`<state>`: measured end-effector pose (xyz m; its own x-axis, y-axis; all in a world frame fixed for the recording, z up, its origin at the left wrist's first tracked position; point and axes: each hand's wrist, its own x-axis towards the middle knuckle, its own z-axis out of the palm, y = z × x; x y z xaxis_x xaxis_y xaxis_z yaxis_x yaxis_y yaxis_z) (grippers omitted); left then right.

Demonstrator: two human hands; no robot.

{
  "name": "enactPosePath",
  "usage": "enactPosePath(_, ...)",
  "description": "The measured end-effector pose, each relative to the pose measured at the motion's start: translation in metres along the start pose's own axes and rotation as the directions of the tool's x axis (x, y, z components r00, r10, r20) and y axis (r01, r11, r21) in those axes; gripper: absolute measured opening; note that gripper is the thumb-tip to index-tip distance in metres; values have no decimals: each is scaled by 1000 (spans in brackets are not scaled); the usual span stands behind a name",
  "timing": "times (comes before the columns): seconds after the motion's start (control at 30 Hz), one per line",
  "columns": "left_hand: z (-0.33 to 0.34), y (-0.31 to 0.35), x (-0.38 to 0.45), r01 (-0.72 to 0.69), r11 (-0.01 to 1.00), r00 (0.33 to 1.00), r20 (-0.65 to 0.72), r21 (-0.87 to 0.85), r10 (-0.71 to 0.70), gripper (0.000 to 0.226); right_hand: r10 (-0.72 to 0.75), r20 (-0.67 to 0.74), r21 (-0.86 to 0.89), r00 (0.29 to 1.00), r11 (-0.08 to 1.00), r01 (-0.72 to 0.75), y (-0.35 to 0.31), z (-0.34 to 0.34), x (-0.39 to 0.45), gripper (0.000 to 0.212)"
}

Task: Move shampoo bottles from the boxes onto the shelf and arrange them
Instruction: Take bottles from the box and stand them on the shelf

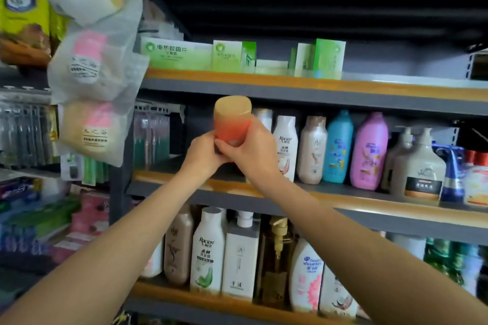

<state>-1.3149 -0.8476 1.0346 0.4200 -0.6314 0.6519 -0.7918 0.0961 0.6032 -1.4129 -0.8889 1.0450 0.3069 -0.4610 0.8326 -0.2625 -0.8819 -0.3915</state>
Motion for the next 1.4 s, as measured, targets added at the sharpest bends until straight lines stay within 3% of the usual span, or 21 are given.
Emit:
enactPosePath(0.17, 11, -41, 35, 55, 998, 981, 184, 23, -58, 36, 180, 96, -98, 979, 980, -170, 23, 40, 29, 51)
enactPosePath(0.3, 18, -65, 57, 143, 989, 933, 338, -34, -124, 20, 337, 228, -106, 913, 941, -321, 43, 58, 42, 51)
enactPosePath(0.37, 21, -68, 64, 208, 974, 906, 392, -89, -157, 17, 356, 285, -136, 890, 934, -330, 51, 64, 43, 45)
enactPosePath(0.5, 27, -71, 73, 323, 932, 857, 469, -164, -215, 32, 348, 321, -220, 881, 932, -288, 62, 70, 43, 31)
enactPosePath(0.9, 54, -62, 96, 244, 962, 875, 399, 127, -274, 30, 190, 363, -456, 912, 890, -4, 65, 63, 35, 26)
enactPosePath(1.07, 57, -53, 85, 205, 914, 941, 187, 351, -283, 28, 176, 345, -391, 922, 920, -29, 72, 58, 34, 23)
enactPosePath(1.13, 53, -46, 71, 157, 906, 980, 49, 393, -192, 29, 113, 320, -355, 941, 935, 9, 74, 46, 32, 22)
enactPosePath(1.23, 52, -29, 30, -84, 909, 987, -91, 408, 132, 29, -85, 253, -244, 964, 958, 148, 76, 9, 14, 19)
enactPosePath(1.33, 61, -8, -24, -411, 846, 902, 16, 339, 432, 32, -195, 265, -127, 944, 964, 235, 83, -44, -28, 17)
enactPosePath(1.4, 75, -2, -66, -543, 782, 839, 180, 305, 513, 35, -162, 402, -123, 901, 966, 228, 99, -73, -72, 19)
